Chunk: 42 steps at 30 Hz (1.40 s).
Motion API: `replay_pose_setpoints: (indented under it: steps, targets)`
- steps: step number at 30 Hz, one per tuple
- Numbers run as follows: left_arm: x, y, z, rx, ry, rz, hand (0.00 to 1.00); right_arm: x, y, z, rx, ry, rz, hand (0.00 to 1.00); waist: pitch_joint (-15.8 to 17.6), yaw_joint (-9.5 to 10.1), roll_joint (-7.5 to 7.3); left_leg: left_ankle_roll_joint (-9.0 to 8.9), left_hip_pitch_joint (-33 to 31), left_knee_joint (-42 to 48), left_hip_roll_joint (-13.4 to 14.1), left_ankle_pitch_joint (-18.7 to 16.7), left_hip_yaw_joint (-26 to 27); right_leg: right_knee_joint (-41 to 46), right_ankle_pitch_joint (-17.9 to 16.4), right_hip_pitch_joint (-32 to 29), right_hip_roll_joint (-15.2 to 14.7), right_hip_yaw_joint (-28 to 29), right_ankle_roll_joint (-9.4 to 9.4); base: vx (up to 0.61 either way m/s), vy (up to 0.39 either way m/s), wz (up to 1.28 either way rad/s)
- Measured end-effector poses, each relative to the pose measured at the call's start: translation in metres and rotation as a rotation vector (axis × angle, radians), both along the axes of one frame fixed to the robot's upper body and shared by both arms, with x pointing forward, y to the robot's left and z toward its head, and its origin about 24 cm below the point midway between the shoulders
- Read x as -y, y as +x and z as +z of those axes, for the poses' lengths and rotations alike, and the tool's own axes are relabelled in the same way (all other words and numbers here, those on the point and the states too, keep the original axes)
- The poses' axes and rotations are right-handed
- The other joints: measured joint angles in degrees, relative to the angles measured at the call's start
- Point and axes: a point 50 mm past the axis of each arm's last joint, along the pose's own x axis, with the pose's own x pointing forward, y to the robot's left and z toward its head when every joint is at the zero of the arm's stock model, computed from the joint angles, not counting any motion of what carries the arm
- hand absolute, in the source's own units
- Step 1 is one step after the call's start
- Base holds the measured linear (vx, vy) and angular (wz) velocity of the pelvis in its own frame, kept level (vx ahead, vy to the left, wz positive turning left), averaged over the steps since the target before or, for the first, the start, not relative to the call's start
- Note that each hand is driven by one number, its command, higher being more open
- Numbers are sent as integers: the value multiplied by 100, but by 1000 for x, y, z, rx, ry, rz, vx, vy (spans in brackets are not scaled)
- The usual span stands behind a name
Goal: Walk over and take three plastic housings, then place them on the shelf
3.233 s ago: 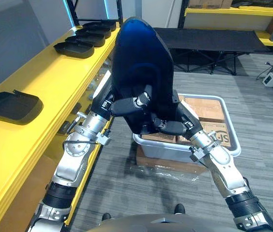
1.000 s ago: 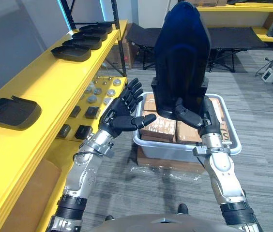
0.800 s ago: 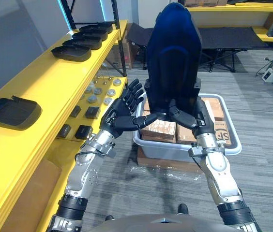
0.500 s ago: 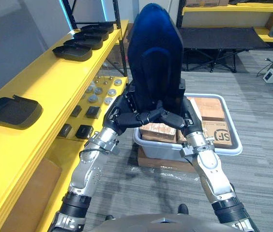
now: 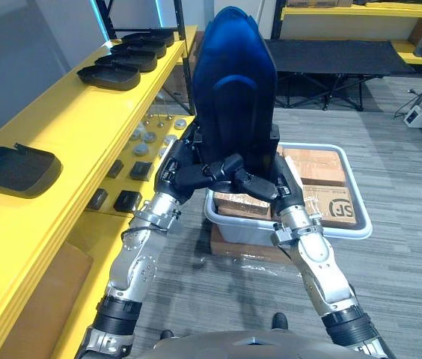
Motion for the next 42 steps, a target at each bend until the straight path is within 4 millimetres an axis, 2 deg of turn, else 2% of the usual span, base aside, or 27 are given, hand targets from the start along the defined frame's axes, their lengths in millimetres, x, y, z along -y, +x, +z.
replay_pose_setpoints:
  steps: [4,13,21,22,28,35,42]
  targets:
    - [0,0,0,1,-1,-2,0,-1,0,0,0,1,4,0,1,1,-3,0,1,1,0,0,-8,0,-5,6,0,-9,-7,0,0,0]
    - [-13,3,6,33,-12,70,0,-18,-8,1,6,25,100,0,-1,-4,-25,0,0,0,0,0,-8,-1,-6,4,-4,-11,-8,0,0,0]
    - [-12,5,7,34,9,54,0,-18,-10,-2,-8,39,101,0,-19,-38,-55,0,-3,1,0,0,3,-1,-5,-10,-6,-5,-7,0,0,0]
    - [-12,5,6,30,13,53,0,-19,-12,-3,-13,39,106,100,-22,-44,-58,0,-6,1,0,0,6,-1,-5,-16,-6,-1,-7,0,0,0]
    - [-4,5,-3,1,37,72,0,-19,-14,-6,-27,34,97,100,-54,-34,-78,0,-18,7,-2,1,1,-1,1,-19,-9,0,-1,0,0,0]
    - [-4,2,-10,-45,33,117,0,-19,-14,-6,-33,30,96,100,-71,-23,-75,3,-75,92,-1,-1,-45,-1,9,-11,-12,-15,4,0,0,1]
    - [-3,-9,-29,-103,114,208,0,-19,-10,-4,-26,35,79,100,-86,9,-68,4,-76,92,1,0,-106,-2,6,39,-13,-79,3,0,0,4]
